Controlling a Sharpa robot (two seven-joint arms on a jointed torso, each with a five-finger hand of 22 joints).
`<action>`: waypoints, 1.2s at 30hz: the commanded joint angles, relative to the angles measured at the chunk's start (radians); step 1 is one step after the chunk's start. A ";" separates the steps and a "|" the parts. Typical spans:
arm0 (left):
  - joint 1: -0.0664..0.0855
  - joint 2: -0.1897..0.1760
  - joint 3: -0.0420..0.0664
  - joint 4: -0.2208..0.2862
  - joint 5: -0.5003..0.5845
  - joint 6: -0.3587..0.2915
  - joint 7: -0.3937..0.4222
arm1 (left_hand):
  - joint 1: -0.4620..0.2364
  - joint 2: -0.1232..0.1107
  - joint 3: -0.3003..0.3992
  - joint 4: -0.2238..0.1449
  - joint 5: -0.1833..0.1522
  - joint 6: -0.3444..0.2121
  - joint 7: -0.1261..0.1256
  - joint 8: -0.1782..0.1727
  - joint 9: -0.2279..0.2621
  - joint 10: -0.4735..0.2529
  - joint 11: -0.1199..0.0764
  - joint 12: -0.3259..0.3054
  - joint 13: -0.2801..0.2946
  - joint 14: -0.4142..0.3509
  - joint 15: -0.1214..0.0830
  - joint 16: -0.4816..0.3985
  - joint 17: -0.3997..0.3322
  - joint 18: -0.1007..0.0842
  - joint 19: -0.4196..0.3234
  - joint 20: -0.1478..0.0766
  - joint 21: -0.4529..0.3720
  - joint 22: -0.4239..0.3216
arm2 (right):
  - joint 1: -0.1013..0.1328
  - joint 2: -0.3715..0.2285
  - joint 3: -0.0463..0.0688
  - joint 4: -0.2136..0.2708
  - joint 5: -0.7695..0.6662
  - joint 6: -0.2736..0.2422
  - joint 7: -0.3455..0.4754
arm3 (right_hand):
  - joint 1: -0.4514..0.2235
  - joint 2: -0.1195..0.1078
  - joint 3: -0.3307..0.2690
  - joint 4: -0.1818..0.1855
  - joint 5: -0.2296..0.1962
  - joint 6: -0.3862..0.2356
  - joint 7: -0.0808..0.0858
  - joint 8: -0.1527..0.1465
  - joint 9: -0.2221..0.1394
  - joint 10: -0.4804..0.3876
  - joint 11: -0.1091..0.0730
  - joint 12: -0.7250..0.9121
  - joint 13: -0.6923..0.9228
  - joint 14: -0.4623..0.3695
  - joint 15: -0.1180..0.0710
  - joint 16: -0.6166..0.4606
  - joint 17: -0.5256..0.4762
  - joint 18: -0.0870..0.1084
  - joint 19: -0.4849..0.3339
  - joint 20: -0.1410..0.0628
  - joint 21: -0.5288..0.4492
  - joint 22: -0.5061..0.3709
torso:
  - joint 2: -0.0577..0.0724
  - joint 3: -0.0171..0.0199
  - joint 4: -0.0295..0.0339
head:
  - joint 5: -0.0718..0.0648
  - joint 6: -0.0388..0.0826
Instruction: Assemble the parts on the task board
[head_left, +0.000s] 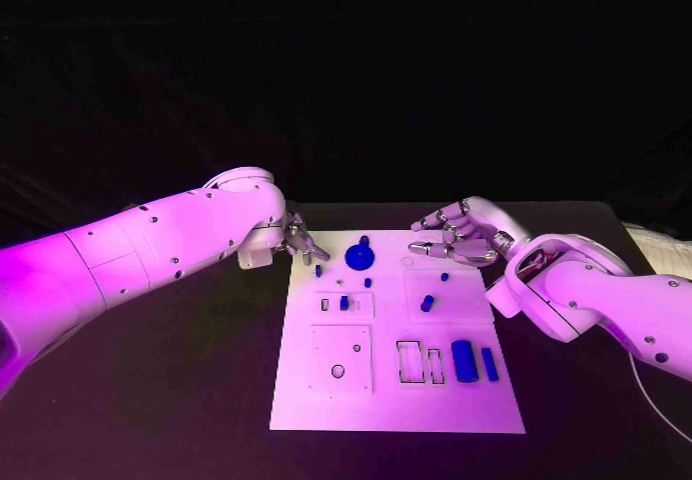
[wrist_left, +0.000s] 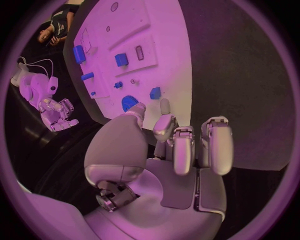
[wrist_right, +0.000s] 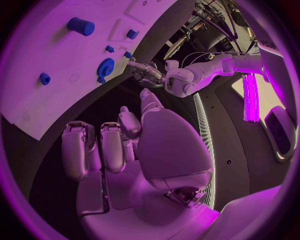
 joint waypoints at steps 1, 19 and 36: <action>-0.001 0.007 -0.001 -0.007 -0.006 0.049 -0.003 | 0.017 0.005 -0.008 0.000 0.005 0.006 0.000 0.002 -0.002 0.002 -0.003 0.004 0.001 0.107 0.005 0.003 0.263 0.006 0.021 0.005 0.003 0.135 | -0.001 0.002 0.000 0.000 -0.006 0.013 0.003 | -0.009 -0.002 -0.004 -0.001 0.005 0.006 -0.002 0.003 0.002 -0.001 -0.002 -0.005 -0.001 0.040 -0.001 -0.005 -0.001 0.008 -0.007 0.002 -0.005 0.052 | 0.000 0.0006 0.0002 | 0.001 0.000; -0.008 0.029 -0.005 -0.030 0.005 0.053 0.004 | 0.074 0.022 -0.018 -0.011 0.006 0.011 0.000 0.000 -0.006 0.004 -0.004 0.006 -0.001 0.107 0.005 0.003 0.263 0.005 0.023 0.005 0.004 0.139 | -0.002 0.004 0.000 -0.001 -0.006 0.015 0.004 | -0.008 0.000 -0.005 0.000 0.006 0.006 -0.002 0.003 0.002 0.000 -0.002 -0.005 -0.001 0.040 -0.001 -0.005 -0.001 0.008 -0.007 0.001 -0.005 0.052 | 0.000 0.0014 -0.0003 | 0.001 -0.004; -0.013 0.038 -0.006 -0.039 0.005 0.037 0.006 | 0.171 0.071 0.016 -0.049 0.008 0.009 -0.006 -0.005 -0.013 0.003 -0.009 0.006 -0.004 0.107 0.001 0.003 0.263 0.005 0.023 0.003 0.003 0.141 | -0.002 0.005 0.000 0.000 -0.006 0.019 0.003 | -0.008 0.000 -0.005 0.000 0.006 0.006 -0.002 0.003 0.002 0.000 -0.002 -0.005 -0.001 0.040 -0.001 -0.005 -0.001 0.008 -0.007 0.001 -0.005 0.052 | 0.000 0.0013 -0.0002 | -0.002 -0.006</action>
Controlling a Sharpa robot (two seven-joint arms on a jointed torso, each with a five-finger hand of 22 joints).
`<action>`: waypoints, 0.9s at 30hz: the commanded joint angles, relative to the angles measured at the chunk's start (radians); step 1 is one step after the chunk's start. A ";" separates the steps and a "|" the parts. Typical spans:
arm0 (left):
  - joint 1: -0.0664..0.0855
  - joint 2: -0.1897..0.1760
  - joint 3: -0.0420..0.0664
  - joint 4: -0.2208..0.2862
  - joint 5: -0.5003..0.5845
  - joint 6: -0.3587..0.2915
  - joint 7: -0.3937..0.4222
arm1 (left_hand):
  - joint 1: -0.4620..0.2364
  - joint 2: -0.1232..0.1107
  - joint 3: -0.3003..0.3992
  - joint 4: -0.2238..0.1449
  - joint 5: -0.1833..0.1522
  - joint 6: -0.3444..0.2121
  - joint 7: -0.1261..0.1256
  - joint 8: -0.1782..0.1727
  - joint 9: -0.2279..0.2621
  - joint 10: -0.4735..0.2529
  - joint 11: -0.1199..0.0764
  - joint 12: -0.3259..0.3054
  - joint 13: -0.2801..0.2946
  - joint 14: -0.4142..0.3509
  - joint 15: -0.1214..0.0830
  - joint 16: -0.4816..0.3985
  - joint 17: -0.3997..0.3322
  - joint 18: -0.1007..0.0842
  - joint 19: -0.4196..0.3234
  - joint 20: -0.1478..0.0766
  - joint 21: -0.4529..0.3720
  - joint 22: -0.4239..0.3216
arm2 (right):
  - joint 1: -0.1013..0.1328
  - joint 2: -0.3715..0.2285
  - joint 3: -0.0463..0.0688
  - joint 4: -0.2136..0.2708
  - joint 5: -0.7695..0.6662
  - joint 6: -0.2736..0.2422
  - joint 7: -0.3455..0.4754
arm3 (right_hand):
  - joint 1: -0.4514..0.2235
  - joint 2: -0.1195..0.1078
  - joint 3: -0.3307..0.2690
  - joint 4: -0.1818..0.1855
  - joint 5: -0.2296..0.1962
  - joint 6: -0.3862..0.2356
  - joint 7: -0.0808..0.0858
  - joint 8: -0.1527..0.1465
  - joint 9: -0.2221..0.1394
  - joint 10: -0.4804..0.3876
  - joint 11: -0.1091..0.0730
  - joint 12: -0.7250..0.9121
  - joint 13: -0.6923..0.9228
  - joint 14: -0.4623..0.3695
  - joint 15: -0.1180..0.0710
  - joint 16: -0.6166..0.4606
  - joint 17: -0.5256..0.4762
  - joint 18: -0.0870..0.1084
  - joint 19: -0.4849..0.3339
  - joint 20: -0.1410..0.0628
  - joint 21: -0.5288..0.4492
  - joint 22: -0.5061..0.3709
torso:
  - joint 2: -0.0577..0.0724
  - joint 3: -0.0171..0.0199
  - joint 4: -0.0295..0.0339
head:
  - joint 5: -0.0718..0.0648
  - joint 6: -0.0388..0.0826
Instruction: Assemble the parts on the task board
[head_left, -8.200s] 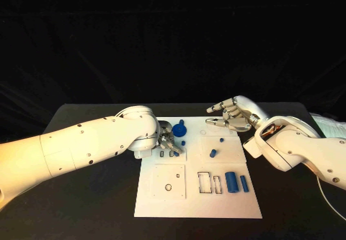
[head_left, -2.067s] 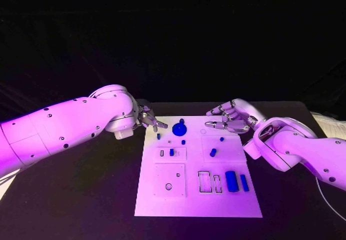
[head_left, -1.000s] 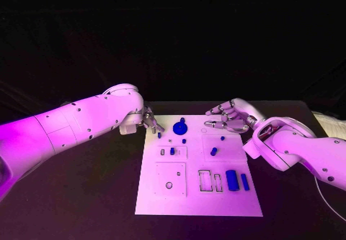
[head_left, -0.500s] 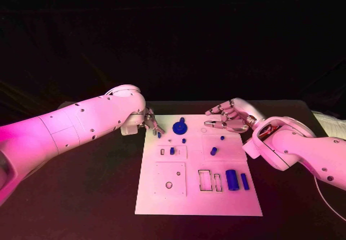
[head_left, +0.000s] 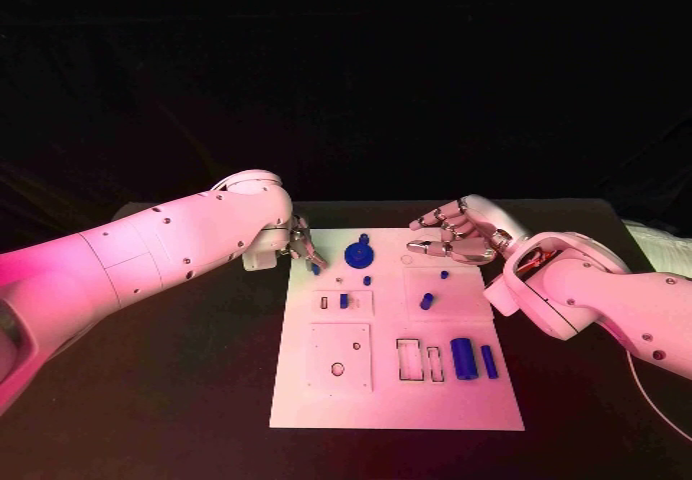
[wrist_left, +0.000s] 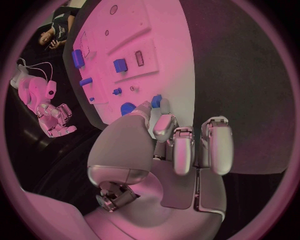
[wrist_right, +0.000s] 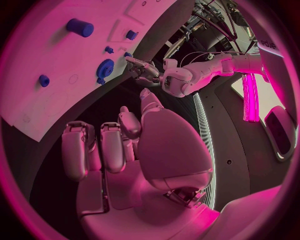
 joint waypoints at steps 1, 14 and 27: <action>-0.001 0.003 0.000 -0.001 0.004 -0.003 0.006 | 0.041 0.018 0.025 -0.023 -0.001 0.000 -0.007 -0.006 -0.003 -0.001 -0.007 0.000 -0.003 0.107 0.000 0.003 0.263 0.005 0.023 0.002 0.003 0.140 | -0.001 0.001 0.000 0.001 -0.006 0.015 0.003 | -0.008 0.000 -0.005 0.000 0.006 0.006 -0.002 0.003 0.001 0.000 -0.002 -0.005 -0.001 0.040 -0.001 -0.005 -0.001 0.008 -0.007 0.001 -0.005 0.051 | 0.000 -0.0004 0.0000 | -0.001 0.000; -0.002 -0.002 0.000 0.005 0.042 -0.052 0.028 | 0.108 -0.028 0.377 -0.135 -0.073 -0.020 0.004 0.006 0.007 -0.004 -0.001 -0.017 -0.023 0.107 0.008 0.003 0.263 0.006 0.023 0.004 0.000 0.144 | -0.003 0.004 0.000 -0.003 -0.006 0.024 -0.003 | -0.007 0.001 -0.006 0.000 0.008 0.007 -0.002 0.004 0.001 0.000 -0.003 -0.003 -0.001 0.040 -0.002 -0.006 -0.002 0.008 -0.007 0.001 -0.005 0.051 | -0.001 0.0002 0.0005 | 0.000 -0.002; -0.004 -0.102 -0.002 0.162 0.116 -0.166 0.028 | 0.023 -0.092 0.529 -0.180 -0.020 -0.023 -0.002 0.056 0.041 0.010 -0.005 -0.007 -0.022 0.107 0.003 0.003 0.263 0.004 0.028 0.003 0.002 0.152 | -0.006 0.006 -0.001 -0.007 -0.005 0.029 -0.004 | -0.007 0.001 -0.006 0.000 0.008 0.007 -0.002 0.004 0.001 0.000 -0.003 -0.003 -0.001 0.040 -0.002 -0.006 -0.002 0.008 -0.007 0.001 -0.005 0.051 | -0.003 0.0023 0.0033 | 0.001 -0.004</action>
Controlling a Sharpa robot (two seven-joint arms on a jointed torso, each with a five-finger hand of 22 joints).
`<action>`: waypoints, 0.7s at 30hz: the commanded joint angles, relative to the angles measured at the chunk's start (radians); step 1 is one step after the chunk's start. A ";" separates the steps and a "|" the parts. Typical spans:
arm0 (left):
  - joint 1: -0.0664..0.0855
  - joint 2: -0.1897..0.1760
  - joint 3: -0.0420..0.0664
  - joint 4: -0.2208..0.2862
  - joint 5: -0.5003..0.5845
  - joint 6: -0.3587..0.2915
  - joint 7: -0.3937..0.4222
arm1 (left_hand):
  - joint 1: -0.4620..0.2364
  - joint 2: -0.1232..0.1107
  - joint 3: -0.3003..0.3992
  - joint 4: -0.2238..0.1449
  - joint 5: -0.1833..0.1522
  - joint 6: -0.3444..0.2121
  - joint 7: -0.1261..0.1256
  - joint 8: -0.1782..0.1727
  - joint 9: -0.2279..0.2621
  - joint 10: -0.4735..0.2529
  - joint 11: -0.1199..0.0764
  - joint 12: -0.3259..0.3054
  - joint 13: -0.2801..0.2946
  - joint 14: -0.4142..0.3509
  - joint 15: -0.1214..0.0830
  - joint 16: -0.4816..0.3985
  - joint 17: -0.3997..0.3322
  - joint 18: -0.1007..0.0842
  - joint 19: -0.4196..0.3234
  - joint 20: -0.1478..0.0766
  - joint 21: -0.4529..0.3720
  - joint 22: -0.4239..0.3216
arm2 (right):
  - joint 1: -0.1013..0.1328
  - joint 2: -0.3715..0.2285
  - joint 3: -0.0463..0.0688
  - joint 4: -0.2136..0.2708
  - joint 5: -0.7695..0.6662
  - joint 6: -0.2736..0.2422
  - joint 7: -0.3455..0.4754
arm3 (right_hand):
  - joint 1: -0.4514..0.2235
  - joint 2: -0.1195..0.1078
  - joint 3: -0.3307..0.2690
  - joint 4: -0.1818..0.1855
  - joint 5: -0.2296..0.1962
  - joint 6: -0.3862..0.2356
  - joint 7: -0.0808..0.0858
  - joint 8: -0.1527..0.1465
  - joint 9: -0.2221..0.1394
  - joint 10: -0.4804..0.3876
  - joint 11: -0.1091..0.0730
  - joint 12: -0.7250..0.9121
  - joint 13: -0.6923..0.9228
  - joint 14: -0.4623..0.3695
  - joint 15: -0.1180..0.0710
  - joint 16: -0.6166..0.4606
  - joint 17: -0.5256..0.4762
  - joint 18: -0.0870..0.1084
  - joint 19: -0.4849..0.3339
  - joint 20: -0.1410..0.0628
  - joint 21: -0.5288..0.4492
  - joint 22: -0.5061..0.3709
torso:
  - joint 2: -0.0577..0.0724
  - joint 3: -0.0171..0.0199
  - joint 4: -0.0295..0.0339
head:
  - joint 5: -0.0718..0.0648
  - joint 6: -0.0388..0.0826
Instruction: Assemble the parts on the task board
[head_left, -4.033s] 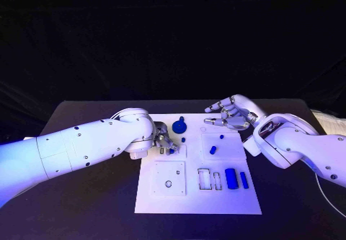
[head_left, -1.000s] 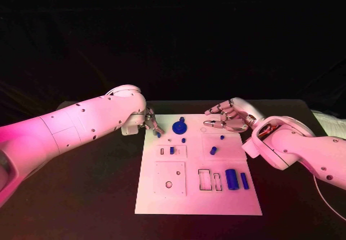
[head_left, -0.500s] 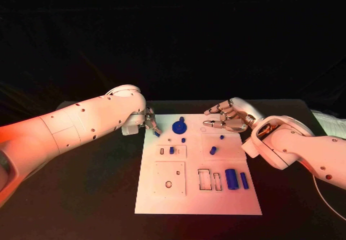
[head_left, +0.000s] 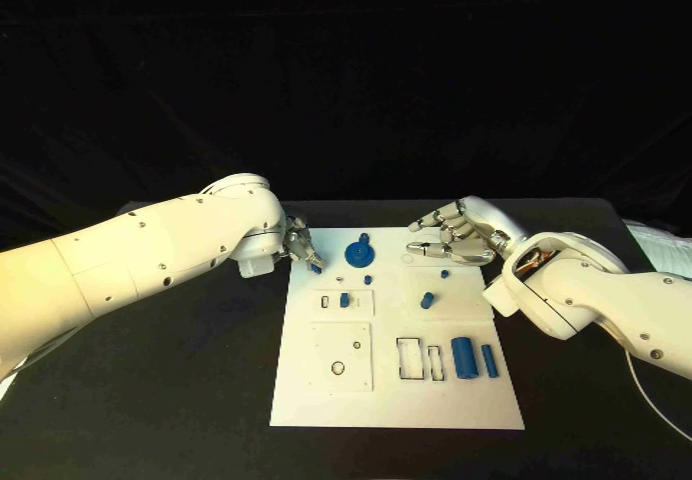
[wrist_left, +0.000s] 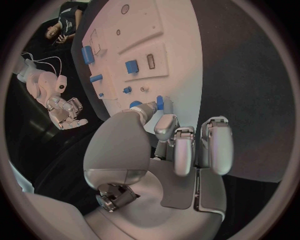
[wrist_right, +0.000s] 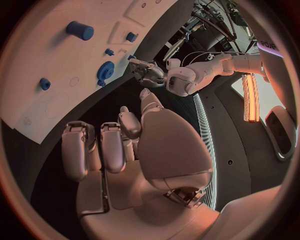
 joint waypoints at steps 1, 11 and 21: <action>-0.001 -0.032 -0.002 0.061 0.058 -0.090 0.008 | -0.020 -0.006 0.132 -0.122 0.021 0.002 -0.009 0.013 0.006 0.008 -0.002 0.006 0.003 0.105 0.000 0.003 0.263 0.004 0.029 0.002 0.004 0.154 | -0.002 0.002 -0.001 -0.001 -0.005 0.017 -0.001 | -0.007 0.001 -0.006 0.000 0.004 0.007 -0.002 0.004 0.001 0.000 -0.003 -0.003 -0.001 0.040 -0.002 -0.006 -0.002 0.008 -0.007 0.001 -0.005 0.051 | -0.002 0.0021 0.0025 | 0.001 -0.001; -0.044 -0.128 -0.019 0.235 0.021 -0.223 0.002 | -0.060 -0.027 0.188 -0.143 0.036 0.006 -0.016 0.042 0.022 0.007 -0.010 -0.016 -0.026 0.105 -0.006 0.003 0.263 0.001 0.035 -0.003 0.010 0.162 | -0.006 0.001 -0.003 -0.003 -0.004 0.018 -0.002 | -0.007 0.001 -0.006 0.000 0.004 0.007 -0.002 0.004 0.001 0.000 -0.003 -0.003 -0.001 0.040 -0.002 -0.006 -0.002 0.008 -0.007 0.001 -0.005 0.051 | -0.006 0.0034 0.0112 | 0.000 -0.008; -0.085 -0.142 -0.021 0.277 -0.041 -0.256 -0.004 | -0.073 -0.031 0.202 -0.147 0.036 0.006 -0.018 0.050 0.026 0.012 -0.011 -0.012 -0.024 0.105 -0.007 0.003 0.263 0.002 0.034 -0.005 0.008 0.161 | -0.008 0.001 -0.003 -0.004 -0.003 0.018 -0.001 | -0.006 0.002 -0.007 0.000 0.005 0.008 -0.002 0.004 0.001 0.000 -0.003 -0.004 -0.001 0.039 -0.002 -0.007 -0.003 0.008 -0.008 0.001 -0.006 0.050 | -0.004 0.0026 0.0093 | 0.002 -0.010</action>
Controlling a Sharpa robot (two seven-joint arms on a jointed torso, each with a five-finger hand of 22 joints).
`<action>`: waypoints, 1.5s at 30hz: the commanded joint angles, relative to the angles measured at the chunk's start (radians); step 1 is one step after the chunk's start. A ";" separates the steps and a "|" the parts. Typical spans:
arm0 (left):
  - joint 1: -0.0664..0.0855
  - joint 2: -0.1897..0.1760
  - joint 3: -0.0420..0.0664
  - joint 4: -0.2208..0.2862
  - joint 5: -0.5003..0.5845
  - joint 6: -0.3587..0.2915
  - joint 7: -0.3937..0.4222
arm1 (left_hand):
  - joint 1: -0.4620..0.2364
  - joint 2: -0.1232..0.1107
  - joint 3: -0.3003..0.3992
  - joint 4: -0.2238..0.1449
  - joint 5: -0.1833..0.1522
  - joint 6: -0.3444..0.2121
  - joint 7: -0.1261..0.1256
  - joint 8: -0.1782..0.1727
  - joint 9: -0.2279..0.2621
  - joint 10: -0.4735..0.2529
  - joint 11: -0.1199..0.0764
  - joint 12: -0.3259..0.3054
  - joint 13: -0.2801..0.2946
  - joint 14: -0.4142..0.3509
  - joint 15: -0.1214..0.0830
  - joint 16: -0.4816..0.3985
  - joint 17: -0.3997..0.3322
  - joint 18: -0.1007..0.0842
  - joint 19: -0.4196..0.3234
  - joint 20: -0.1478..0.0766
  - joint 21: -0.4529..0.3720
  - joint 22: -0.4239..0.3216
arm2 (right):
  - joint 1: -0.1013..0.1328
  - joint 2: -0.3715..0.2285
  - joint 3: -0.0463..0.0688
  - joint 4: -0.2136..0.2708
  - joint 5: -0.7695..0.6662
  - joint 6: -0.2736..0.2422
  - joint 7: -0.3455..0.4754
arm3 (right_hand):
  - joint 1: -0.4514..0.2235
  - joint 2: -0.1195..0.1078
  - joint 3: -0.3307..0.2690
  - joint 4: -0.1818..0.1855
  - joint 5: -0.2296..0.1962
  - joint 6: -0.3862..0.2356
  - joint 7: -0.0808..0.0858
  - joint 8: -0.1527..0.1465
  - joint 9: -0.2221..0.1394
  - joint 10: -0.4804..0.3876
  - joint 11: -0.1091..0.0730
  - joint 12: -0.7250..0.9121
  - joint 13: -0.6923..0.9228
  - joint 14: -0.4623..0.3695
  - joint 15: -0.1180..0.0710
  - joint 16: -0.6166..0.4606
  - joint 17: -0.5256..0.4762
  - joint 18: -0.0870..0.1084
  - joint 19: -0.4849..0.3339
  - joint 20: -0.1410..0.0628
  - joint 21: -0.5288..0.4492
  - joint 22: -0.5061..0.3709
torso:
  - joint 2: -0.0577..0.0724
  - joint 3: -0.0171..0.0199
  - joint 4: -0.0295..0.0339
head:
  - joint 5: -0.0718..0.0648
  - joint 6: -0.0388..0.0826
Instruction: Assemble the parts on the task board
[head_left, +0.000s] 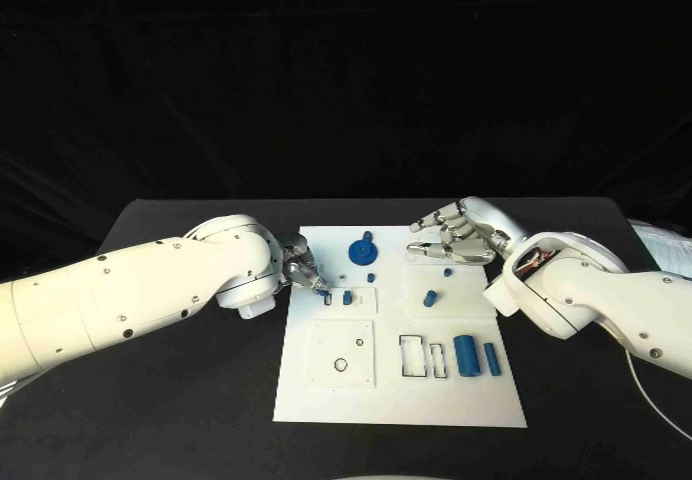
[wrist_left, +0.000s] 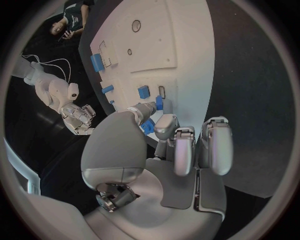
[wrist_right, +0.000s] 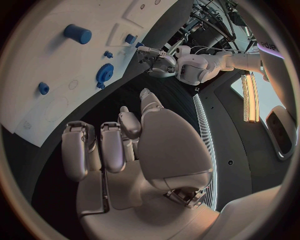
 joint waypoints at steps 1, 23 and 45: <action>-0.008 0.003 0.000 0.004 -0.047 -0.038 -0.003 | -0.006 0.003 0.115 -0.108 0.003 0.008 -0.013 0.006 0.001 0.003 -0.004 -0.005 -0.003 0.105 -0.007 0.003 0.263 0.003 0.032 -0.005 -0.001 0.159 | -0.001 0.001 0.000 0.001 -0.004 0.012 0.001 | -0.006 0.002 -0.007 0.000 0.005 0.008 -0.002 0.004 0.002 0.000 -0.003 -0.004 -0.001 0.040 -0.002 -0.002 -0.001 0.008 -0.008 0.001 -0.006 0.050 | 0.001 -0.0003 -0.0010 | 0.001 0.000; -0.021 0.024 -0.001 0.000 -0.084 0.048 -0.029 | -0.012 -0.001 0.118 -0.109 0.001 0.007 -0.014 0.009 0.002 0.000 -0.004 -0.011 -0.010 0.105 -0.007 0.003 0.263 0.003 0.032 -0.005 -0.001 0.159 | -0.003 0.001 0.000 0.002 -0.004 0.014 0.002 | -0.006 0.002 -0.007 0.000 0.005 0.008 -0.002 0.004 0.002 0.000 -0.003 -0.004 -0.001 0.040 -0.002 -0.002 -0.001 0.008 -0.008 0.001 -0.006 0.050 | 0.001 0.0004 -0.0009 | 0.000 -0.011; -0.021 0.021 -0.001 0.004 -0.106 0.097 -0.048 | -0.013 -0.006 0.123 -0.119 0.001 0.011 -0.016 0.015 0.004 0.011 -0.006 0.009 0.011 0.105 -0.008 0.003 0.263 0.002 0.034 -0.005 0.002 0.162 | -0.004 0.001 -0.001 0.002 -0.004 0.016 0.002 | -0.006 0.002 -0.007 0.000 0.005 0.008 -0.002 0.004 0.002 0.000 -0.003 -0.004 -0.001 0.040 -0.002 -0.002 -0.001 0.008 -0.008 0.001 -0.006 0.050 | 0.001 -0.0001 -0.0009 | 0.001 -0.016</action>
